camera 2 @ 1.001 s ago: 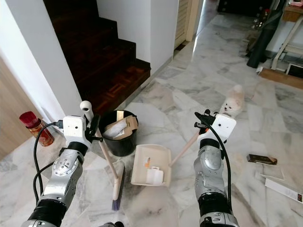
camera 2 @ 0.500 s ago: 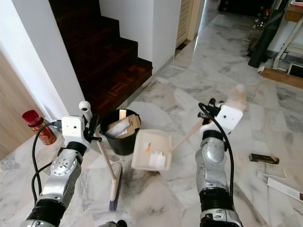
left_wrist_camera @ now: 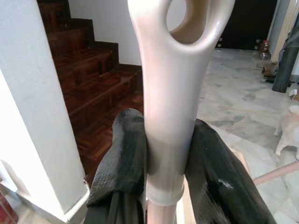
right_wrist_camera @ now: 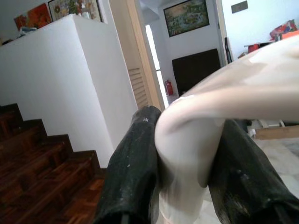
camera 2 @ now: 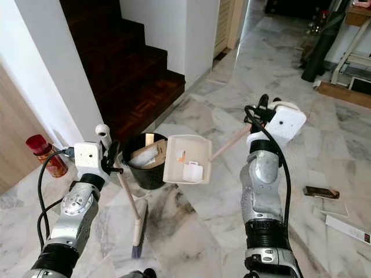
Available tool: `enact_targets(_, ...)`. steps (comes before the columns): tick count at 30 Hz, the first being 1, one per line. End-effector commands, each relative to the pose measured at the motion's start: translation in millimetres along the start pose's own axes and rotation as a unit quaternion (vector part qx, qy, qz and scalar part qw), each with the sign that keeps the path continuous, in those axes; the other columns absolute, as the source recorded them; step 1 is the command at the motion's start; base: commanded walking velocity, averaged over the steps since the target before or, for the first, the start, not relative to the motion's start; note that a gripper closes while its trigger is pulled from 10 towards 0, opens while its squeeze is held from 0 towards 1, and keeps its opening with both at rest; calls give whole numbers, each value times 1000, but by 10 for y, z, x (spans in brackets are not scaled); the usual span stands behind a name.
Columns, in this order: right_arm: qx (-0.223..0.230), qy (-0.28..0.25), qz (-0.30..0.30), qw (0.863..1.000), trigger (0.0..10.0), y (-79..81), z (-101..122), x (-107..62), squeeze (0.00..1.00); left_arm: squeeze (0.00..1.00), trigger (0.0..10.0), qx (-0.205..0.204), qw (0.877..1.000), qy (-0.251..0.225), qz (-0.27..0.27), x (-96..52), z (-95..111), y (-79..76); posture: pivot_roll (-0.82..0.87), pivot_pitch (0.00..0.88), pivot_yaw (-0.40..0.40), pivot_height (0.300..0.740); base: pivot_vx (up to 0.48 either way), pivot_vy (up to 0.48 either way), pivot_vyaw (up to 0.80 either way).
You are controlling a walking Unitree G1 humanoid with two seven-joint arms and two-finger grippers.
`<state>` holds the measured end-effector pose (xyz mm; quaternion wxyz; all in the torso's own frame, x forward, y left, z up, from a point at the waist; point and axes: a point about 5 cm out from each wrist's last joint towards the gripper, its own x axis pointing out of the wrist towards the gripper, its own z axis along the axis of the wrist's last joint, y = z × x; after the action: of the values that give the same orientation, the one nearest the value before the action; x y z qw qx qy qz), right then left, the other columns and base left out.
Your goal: Sweep floor
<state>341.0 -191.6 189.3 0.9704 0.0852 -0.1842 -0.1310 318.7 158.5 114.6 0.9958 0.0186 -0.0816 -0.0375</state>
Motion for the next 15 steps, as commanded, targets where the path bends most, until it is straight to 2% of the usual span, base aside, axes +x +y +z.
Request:
enact_targets(1,23,-47,6,999,10000,85,233,79,0,0,10000,14,1000,-9,6,8,40,31,-1,33,-2,740,0,0,0)
enact_targets(3,30,-45,12,998,10000,116,230,83,0,0,10000,15,1000,-10,5,3,39,32,2,27,-1,740,0,0,0)
enact_targets(4,52,-33,29,998,10000,203,204,81,0,0,10000,19,1000,-10,2,-4,36,29,4,20,0,740,0,0,0)
enact_targets(6,67,-25,46,996,10000,278,189,70,0,0,10000,22,1000,-7,0,-11,24,24,6,13,1,740,0,0,0)
enact_targets(9,66,-12,70,995,10000,388,151,56,0,0,10000,7,1000,-7,-2,-21,14,19,15,0,1,740,0,0,0)
enact_targets(13,67,-5,71,995,10000,410,128,51,0,0,10000,8,1000,-5,0,-32,8,30,18,0,3,740,0,0,0)
enact_targets(15,72,-7,74,995,10000,422,137,57,0,0,10000,14,1000,-6,10,-46,14,84,22,0,3,740,0,0,0)
